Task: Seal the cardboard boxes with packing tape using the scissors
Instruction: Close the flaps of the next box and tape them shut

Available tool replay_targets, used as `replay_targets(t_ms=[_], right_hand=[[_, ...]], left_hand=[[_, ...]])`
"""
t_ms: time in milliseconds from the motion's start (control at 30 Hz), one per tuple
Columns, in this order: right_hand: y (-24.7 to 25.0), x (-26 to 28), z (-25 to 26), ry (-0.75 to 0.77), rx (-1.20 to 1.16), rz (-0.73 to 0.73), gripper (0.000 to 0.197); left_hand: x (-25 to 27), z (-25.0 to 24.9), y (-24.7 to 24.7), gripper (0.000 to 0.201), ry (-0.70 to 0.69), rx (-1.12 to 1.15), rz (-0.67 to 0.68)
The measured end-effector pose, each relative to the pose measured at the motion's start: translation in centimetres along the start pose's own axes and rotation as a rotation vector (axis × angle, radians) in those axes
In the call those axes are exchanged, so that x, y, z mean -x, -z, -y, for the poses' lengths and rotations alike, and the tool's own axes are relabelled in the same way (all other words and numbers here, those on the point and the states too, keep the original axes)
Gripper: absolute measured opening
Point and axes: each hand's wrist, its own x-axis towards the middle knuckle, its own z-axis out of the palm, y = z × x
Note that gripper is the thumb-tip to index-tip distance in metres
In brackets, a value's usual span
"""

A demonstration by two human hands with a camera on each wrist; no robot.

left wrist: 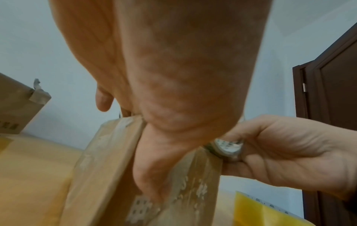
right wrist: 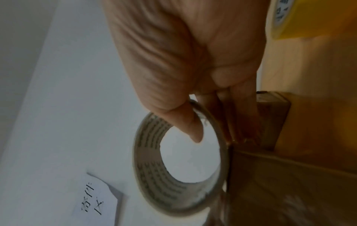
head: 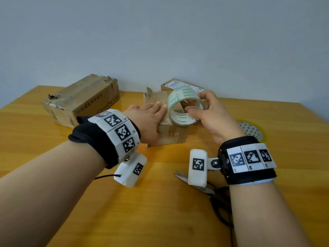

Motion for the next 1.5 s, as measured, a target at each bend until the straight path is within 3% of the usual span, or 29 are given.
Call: replay_targets(t_ms=[200, 300, 400, 467, 633, 767, 1133, 1233, 1367, 1500], right_hand=[[-0.2, 0.8, 0.8, 0.023, -0.006, 0.262, 0.056], [-1.0, 1.3, 1.2, 0.045, -0.059, 0.324, 0.065], [-1.4, 1.3, 1.0, 0.073, -0.064, 0.314, 0.067], [-1.6, 1.2, 0.8, 0.077, -0.075, 0.314, 0.068], [-2.3, 1.2, 0.8, 0.088, -0.143, 0.298, 0.063], [-1.9, 1.3, 1.2, 0.091, -0.183, 0.277, 0.038], [1.1, 1.5, 2.0, 0.043, -0.076, 0.248, 0.024], [1.2, 1.4, 1.7, -0.012, -0.098, 0.245, 0.029], [1.1, 1.1, 1.2, -0.057, -0.060, 0.226, 0.069], [1.8, 1.0, 0.9, -0.071, -0.083, 0.221, 0.050]], left_hand=[[0.6, 3.7, 0.2, 0.086, -0.081, -0.066, 0.032], [0.7, 4.7, -0.2, 0.085, -0.041, -0.145, -0.084], [0.6, 4.2, -0.9, 0.089, 0.068, -0.065, -0.237], [0.4, 3.4, -1.5, 0.085, 0.102, 0.022, -0.260], [-0.2, 3.1, -2.2, 0.067, 0.076, 0.169, -0.200], [0.1, 3.2, -2.2, 0.077, 0.075, 0.212, -0.174], [0.6, 2.5, -1.9, 0.078, 0.140, 0.151, -0.157], [0.9, 2.5, -1.7, 0.082, 0.133, 0.135, -0.147], [1.2, 2.1, -1.4, 0.083, 0.141, 0.107, -0.135], [1.1, 1.6, -1.6, 0.082, 0.167, 0.093, -0.168]])
